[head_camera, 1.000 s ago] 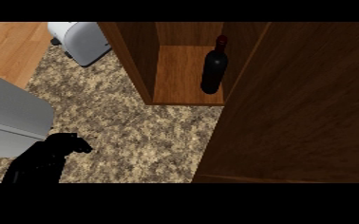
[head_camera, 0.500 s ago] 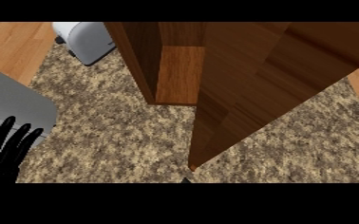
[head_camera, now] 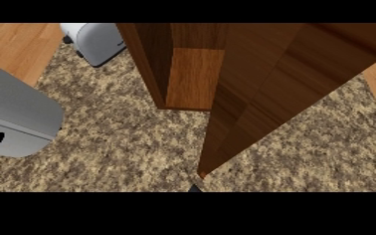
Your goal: Pick up the wine, place it into the cabinet and close the cabinet
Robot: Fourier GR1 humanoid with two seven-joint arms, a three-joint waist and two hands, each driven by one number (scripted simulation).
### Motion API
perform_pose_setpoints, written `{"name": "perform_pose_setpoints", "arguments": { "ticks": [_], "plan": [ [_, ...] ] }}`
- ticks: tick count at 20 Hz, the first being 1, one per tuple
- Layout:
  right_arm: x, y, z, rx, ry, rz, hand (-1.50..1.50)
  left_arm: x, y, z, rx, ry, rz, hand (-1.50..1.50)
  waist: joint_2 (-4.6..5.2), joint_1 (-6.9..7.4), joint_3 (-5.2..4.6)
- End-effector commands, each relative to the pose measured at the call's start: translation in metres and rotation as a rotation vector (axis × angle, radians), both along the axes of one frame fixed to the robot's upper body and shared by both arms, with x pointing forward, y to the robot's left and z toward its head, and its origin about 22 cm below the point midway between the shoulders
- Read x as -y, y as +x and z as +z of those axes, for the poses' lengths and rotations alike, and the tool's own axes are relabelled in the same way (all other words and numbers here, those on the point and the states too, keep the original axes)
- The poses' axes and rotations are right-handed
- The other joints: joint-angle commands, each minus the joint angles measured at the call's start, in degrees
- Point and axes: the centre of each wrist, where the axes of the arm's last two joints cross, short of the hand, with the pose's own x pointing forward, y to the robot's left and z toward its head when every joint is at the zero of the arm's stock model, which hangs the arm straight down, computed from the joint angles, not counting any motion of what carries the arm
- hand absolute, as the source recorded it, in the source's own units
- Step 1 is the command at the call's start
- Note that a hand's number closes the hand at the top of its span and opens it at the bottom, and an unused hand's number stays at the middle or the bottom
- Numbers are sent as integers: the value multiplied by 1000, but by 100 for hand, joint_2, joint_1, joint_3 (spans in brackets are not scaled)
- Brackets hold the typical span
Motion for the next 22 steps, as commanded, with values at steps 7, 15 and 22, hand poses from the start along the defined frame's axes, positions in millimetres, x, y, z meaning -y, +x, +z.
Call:
{"name": "perform_pose_setpoints", "arguments": {
  "ticks": [7,15,22],
  "plan": [
    [-65,53,22,42,87,-137,150,-40,-5,9,29,-3,-21,-150,56,86,4],
    [-93,133,64,29,62,-149,150,-67,-11,8,26,15,-8,-150,121,73,17],
    [-91,190,59,-23,-15,-42,150,-63,-28,9,13,13,-17,-150,87,59,34]
  ]
}}
